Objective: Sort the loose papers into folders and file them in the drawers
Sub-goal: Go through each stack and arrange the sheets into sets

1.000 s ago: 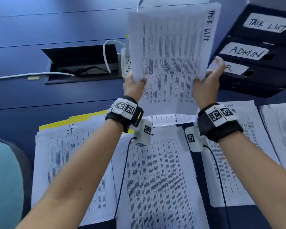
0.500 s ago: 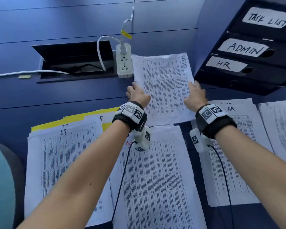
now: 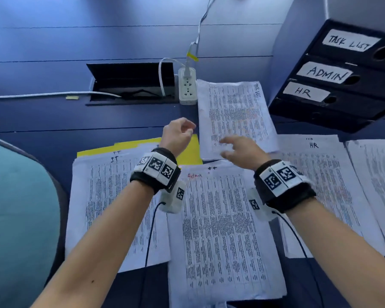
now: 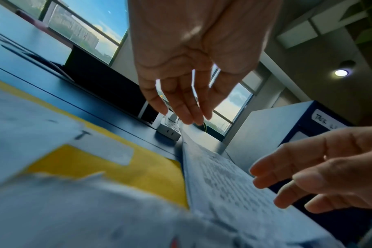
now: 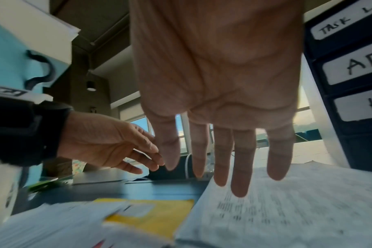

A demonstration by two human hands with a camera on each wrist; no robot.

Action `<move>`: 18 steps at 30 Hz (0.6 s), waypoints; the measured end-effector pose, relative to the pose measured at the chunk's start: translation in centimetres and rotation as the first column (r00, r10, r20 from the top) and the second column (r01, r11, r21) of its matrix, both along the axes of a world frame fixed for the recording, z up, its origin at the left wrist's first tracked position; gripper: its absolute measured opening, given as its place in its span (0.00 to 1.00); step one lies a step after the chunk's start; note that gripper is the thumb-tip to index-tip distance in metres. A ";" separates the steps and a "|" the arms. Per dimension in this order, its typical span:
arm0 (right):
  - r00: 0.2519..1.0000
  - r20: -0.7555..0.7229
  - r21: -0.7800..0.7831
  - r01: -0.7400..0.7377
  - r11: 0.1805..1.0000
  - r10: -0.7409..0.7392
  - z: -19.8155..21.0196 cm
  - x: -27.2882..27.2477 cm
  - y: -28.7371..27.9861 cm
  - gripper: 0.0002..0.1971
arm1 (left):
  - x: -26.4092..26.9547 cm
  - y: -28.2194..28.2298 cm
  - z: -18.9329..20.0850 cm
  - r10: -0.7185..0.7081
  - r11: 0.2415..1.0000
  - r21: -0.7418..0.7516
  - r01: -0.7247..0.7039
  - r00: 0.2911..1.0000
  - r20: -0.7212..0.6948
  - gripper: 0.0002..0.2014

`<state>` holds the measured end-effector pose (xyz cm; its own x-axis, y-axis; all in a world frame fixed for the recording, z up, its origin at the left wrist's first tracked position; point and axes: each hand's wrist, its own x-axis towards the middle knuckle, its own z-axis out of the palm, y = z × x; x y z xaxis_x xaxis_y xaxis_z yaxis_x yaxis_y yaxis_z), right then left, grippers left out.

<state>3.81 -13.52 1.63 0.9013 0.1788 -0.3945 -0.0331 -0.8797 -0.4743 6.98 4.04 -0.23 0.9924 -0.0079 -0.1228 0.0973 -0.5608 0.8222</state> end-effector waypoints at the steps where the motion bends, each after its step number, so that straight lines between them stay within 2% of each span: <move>1: 0.999 -0.029 -0.012 -0.023 1.000 0.022 -0.2 -0.8 0.4 0.21 | -0.8 0.3 -0.3 -0.028 0.999 0.024 0.029 1.000 -0.014 0.11; 7: 0.995 -0.064 -0.127 -0.079 0.989 0.072 -2.5 -6.7 3.0 0.19 | -6.6 2.8 -2.5 -0.199 0.942 0.255 0.216 0.976 -0.094 0.12; 9: 0.997 -0.021 -0.163 -0.077 0.984 0.075 -3.2 -8.1 3.7 0.17 | -7.9 3.3 -3.2 -0.272 0.865 0.397 0.306 0.952 -0.141 0.14; 12: 0.994 0.055 -0.209 -0.081 0.974 0.095 -4.3 -9.6 4.4 0.15 | -8.9 3.7 -3.8 -0.329 0.739 0.549 0.391 0.920 -0.212 0.24; 14: 0.988 0.116 -0.232 -0.074 0.970 0.103 -5.3 -10.4 4.6 0.15 | -8.9 3.6 -3.9 -0.321 0.723 0.574 0.385 0.923 -0.214 0.27; 18: 0.967 0.231 -0.248 -0.049 0.968 0.108 -6.4 -11.6 4.7 0.16 | -9.1 2.9 -4.1 -0.301 0.755 0.549 0.359 0.933 -0.196 0.25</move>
